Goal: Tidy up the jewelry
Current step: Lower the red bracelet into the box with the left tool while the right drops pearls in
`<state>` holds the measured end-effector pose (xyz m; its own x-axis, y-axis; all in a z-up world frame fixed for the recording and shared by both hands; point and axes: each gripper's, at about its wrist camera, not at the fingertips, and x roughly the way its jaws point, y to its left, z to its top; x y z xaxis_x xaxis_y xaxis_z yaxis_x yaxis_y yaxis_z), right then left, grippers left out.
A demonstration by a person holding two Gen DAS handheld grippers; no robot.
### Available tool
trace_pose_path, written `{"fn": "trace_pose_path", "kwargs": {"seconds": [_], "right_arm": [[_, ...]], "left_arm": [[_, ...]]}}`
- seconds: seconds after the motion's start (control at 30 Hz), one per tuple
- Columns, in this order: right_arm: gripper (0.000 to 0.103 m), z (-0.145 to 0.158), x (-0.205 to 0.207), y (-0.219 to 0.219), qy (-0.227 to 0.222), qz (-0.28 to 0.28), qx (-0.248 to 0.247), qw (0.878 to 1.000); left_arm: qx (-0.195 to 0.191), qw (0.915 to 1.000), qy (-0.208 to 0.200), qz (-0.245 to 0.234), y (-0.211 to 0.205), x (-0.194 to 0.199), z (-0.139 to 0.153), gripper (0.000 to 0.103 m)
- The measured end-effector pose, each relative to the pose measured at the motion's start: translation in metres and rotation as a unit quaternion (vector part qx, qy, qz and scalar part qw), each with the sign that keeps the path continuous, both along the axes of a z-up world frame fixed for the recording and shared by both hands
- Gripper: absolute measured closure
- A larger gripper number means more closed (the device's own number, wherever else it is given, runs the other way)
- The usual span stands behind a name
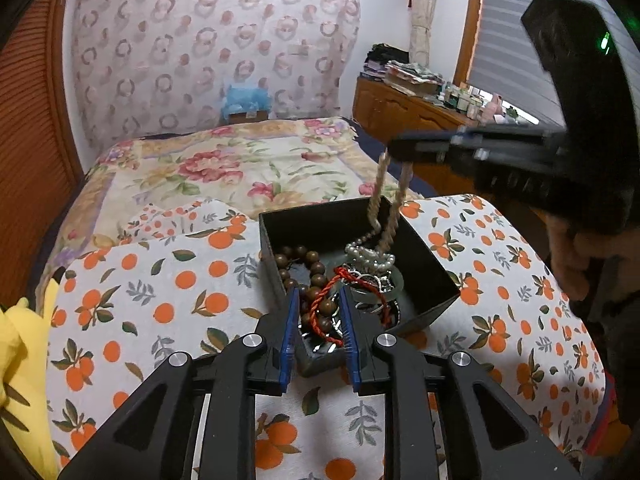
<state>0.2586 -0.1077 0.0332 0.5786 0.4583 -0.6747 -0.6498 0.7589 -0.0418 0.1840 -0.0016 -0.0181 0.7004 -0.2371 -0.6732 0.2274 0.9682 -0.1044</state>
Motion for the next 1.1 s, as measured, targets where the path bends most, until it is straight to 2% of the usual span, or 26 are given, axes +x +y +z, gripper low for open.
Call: {"fn": "trace_pose_path", "kwargs": {"seconds": [0.23, 0.4, 0.53, 0.6, 0.8, 0.83, 0.9, 1.1], "right_arm": [[0.095, -0.034, -0.004, 0.008, 0.037, 0.017, -0.005, 0.999], [0.095, -0.041, -0.006, 0.006, 0.043, 0.015, -0.003, 0.999], [0.094, -0.038, -0.008, 0.004, 0.042, 0.014, 0.006, 0.999], [0.094, -0.035, -0.01, 0.002, 0.041, 0.012, 0.012, 0.999], [0.094, -0.028, -0.022, -0.003, 0.035, 0.008, 0.021, 0.999], [0.094, -0.027, -0.024, -0.003, 0.032, 0.006, 0.021, 0.999], [0.083, -0.025, -0.028, -0.005, 0.029, 0.003, 0.022, 0.999], [0.082, -0.019, -0.054, -0.019, 0.026, -0.004, 0.043, 0.999]], "left_arm": [[0.002, 1.0, 0.001, 0.006, 0.002, -0.001, -0.002, 0.084], [0.005, 0.9999, 0.005, 0.012, 0.004, -0.003, -0.005, 0.083], [0.004, 0.9998, 0.004, 0.02, 0.007, -0.008, -0.004, 0.081], [0.005, 0.9997, 0.001, 0.022, 0.007, -0.011, -0.003, 0.069], [0.01, 0.9996, -0.006, 0.026, 0.007, -0.026, 0.001, 0.061], [0.01, 0.9996, -0.007, 0.026, 0.007, -0.028, 0.002, 0.061], [0.011, 0.9996, -0.007, 0.026, 0.006, -0.034, 0.002, 0.061], [0.016, 0.9994, -0.013, 0.026, 0.005, -0.058, 0.003, 0.06]]}}
